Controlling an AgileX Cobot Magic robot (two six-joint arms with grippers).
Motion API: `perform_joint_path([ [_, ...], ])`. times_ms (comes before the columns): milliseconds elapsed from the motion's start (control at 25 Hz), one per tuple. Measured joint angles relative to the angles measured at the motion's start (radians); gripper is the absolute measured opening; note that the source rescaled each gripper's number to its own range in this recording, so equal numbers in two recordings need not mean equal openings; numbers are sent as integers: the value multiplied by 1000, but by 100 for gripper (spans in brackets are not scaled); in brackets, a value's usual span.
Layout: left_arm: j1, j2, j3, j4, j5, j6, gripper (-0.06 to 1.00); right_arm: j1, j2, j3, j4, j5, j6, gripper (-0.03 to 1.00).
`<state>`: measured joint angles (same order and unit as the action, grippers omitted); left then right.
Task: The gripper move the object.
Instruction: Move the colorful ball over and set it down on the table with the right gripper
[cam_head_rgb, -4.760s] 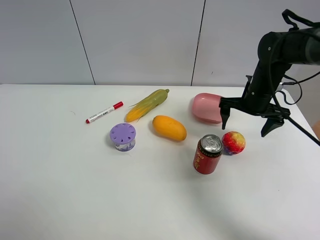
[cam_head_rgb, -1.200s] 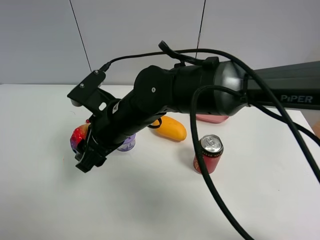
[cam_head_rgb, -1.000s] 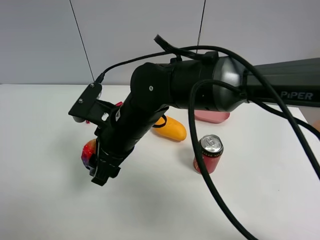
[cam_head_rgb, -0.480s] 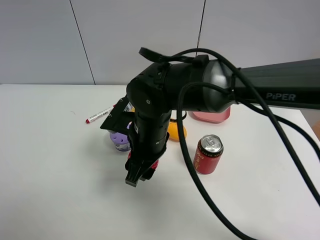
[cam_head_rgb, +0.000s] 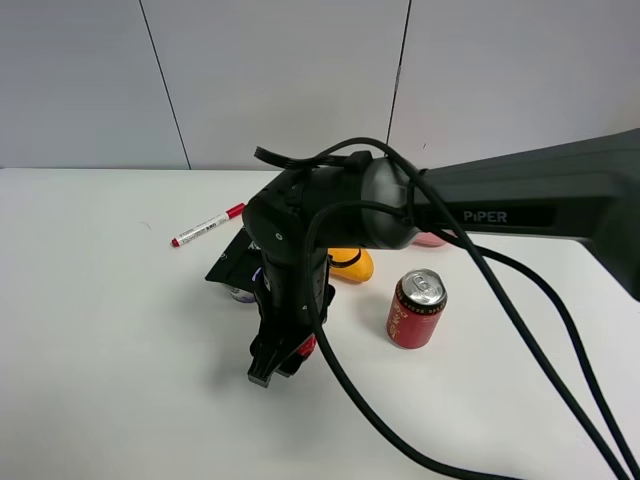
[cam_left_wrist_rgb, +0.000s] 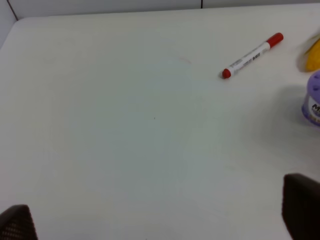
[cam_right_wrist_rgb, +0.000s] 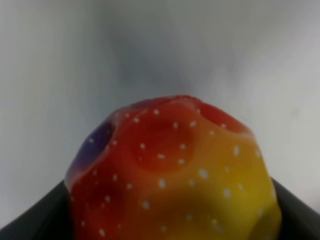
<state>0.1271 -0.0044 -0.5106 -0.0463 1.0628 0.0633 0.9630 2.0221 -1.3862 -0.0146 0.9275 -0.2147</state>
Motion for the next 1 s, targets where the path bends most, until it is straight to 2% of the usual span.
perform_joint_path([
  [640, 0, 0, 0, 0, 0, 0, 100, 0, 6, 0, -8, -50, 52, 1],
  [1000, 0, 0, 0, 0, 0, 0, 100, 0, 43, 0, -111, -50, 123, 1],
])
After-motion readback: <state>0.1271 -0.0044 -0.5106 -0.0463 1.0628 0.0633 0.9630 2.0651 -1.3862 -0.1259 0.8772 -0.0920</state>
